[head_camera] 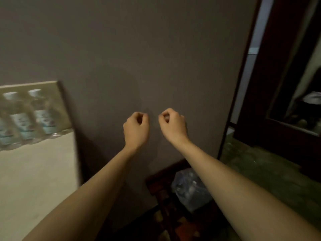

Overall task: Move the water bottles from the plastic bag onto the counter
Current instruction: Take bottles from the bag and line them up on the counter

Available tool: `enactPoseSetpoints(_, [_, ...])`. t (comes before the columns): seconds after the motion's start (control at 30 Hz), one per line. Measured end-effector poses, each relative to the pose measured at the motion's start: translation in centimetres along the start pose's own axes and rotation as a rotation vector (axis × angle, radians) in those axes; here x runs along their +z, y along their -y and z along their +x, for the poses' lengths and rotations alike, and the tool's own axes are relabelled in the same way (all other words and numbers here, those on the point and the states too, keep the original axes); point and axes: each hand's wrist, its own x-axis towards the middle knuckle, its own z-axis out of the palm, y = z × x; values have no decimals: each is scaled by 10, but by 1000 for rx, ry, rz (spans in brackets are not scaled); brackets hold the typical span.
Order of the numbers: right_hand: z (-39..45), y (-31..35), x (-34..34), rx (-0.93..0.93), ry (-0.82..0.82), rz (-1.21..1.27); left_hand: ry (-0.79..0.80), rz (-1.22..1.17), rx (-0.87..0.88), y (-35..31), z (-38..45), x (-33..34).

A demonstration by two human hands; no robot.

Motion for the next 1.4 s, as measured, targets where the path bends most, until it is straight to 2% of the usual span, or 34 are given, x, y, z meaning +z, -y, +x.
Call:
enactPoseSetpoints(0.13, [19,-67,-34,73,-80,-63,110,-38,-18,-7,-1,83])
enactPoseSetpoints(0.33, [61,-169,-48,208,-61,-161,213,-47,-102,19,19,194])
enactPoseSetpoints(0.63, [129,-304,-29,422,114,-257,339,20,-336,106,52,330])
enactPoseSetpoints(0.9, [140,-387,23,615,413,-197,442,99,-581,195,60,369])
enactPoseSetpoints(1.1, [115,-459,62,853,725,-177,712,127,-846,249,32,399])
enactPoseSetpoints(1.2, [104,-498,85,913,869,-154,847,204,-891,272,17,420])
enactPoseSetpoints(1.4, [73,-588,127,992,1014,-169,945,239,-1081,320,-2,478])
